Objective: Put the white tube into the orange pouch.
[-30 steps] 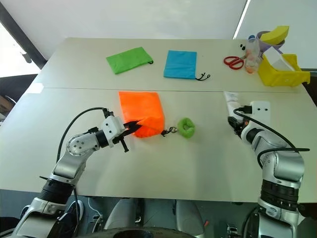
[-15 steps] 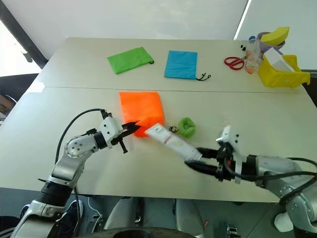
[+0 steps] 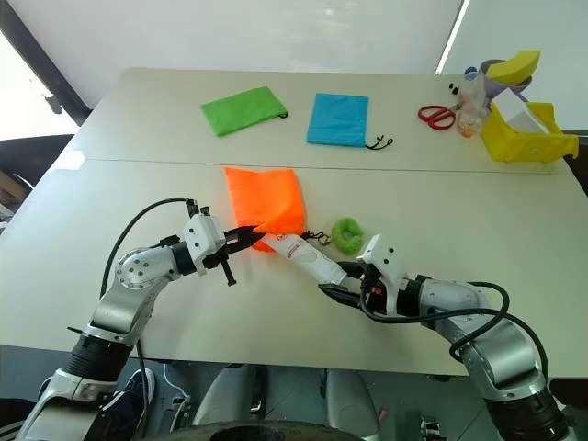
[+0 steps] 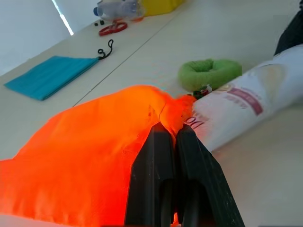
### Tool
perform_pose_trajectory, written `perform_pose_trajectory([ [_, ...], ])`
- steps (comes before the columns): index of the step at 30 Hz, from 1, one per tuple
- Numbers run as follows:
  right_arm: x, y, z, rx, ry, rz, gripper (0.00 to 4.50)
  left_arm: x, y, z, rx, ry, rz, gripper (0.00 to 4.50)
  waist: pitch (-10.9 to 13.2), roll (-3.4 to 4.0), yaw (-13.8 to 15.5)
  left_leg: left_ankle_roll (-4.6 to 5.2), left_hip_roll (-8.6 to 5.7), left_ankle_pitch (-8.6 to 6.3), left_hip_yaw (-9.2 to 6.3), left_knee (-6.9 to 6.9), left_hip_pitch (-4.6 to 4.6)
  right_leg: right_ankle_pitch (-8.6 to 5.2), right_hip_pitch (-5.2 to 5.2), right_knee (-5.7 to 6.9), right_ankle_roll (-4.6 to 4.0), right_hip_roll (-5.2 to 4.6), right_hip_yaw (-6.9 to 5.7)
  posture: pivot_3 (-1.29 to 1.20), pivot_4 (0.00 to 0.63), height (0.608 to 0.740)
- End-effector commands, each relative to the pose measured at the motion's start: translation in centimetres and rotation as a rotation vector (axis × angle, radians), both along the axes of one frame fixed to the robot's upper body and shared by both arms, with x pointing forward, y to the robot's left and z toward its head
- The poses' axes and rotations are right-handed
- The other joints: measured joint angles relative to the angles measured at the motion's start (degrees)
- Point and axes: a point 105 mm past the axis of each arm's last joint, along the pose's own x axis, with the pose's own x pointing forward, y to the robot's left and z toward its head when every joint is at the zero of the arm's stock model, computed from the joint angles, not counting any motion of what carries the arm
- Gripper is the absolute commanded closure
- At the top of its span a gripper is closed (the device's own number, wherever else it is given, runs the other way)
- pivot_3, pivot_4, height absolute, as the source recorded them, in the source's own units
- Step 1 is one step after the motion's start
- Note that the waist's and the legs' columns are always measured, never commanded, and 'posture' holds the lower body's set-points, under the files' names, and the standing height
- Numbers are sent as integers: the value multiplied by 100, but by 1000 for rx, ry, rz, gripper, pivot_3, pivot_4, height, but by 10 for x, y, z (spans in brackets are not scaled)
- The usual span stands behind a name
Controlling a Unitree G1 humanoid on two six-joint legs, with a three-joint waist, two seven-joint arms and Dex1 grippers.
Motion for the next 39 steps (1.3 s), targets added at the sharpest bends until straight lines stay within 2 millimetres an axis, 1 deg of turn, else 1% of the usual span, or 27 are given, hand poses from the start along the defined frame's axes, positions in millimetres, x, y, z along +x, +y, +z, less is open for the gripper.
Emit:
perform_pose_trajectory([
  [1,-4,20,4,44,-30,50,2675,-3,-2,10,-16,-33,-13,4500,0,0,-7,0,0,0,-2,0,0,0,-1,0,0,-1,0,0,150,740],
  [3,5,30,-2,44,-30,28,2675,-3,-4,9,-18,-30,-14,4500,0,0,-21,0,0,0,-6,0,0,0,-1,0,0,-1,1,0,150,740],
  [5,20,37,-5,42,-47,-20,2675,-3,-6,9,-21,-26,-14,4500,0,0,-45,0,1,0,-8,0,3,1,-3,2,-2,-1,4,0,150,740],
  [9,39,48,2,63,-96,-78,2675,-2,-6,9,-26,-19,-9,4500,0,0,-12,-1,0,5,-6,1,5,5,-3,4,-6,1,4,0,150,740],
  [14,39,58,9,86,-86,-59,2675,-5,-5,6,-17,6,-4,4500,0,1,-14,-1,0,5,-12,0,-3,5,-7,4,-5,-3,1,0,150,740],
  [17,42,53,17,89,-100,-67,2675,-5,-4,6,-27,10,6,4500,0,1,-17,-1,0,5,-12,-1,-4,5,-8,3,-5,-7,1,0,150,740],
  [20,47,58,23,127,-90,-81,2675,-6,-5,3,-21,16,8,4500,0,1,-22,-1,0,5,-13,-1,-4,6,-9,4,-5,-6,1,0,150,740],
  [23,57,71,22,142,-95,-95,2675,-4,-8,2,-24,28,8,4500,0,1,-46,-1,1,5,-16,-1,0,7,-9,8,-6,-1,1,0,150,740],
  [26,69,78,21,157,-85,-116,2675,-4,-19,7,-27,32,-21,4500,0,1,-33,-1,2,5,-16,0,2,8,-9,13,-8,4,0,0,150,740],
  [29,77,84,21,153,-85,-137,2675,-3,-23,7,-25,46,-35,4500,0,1,-19,-1,0,6,-14,0,-1,9,-9,12,-7,-1,0,0,150,740],
  [34,75,93,13,117,-72,-127,2675,-3,-22,5,-22,44,-27,4500,0,1,-31,-1,0,6,-11,-2,-7,10,-17,8,-4,-5,1,0,150,740],
  [36,77,98,13,105,-86,-133,2675,-4,-22,4,-21,45,-23,4500,0,1,-38,-1,1,6,-11,-3,-7,10,-20,9,-4,-4,1,0,150,740],
  [39,73,108,15,118,-71,-85,2675,-4,-21,3,-16,45,-22,4500,0,1,-40,-1,1,6,-13,-3,-7,10,-20,13,-5,-2,1,0,150,740],
])
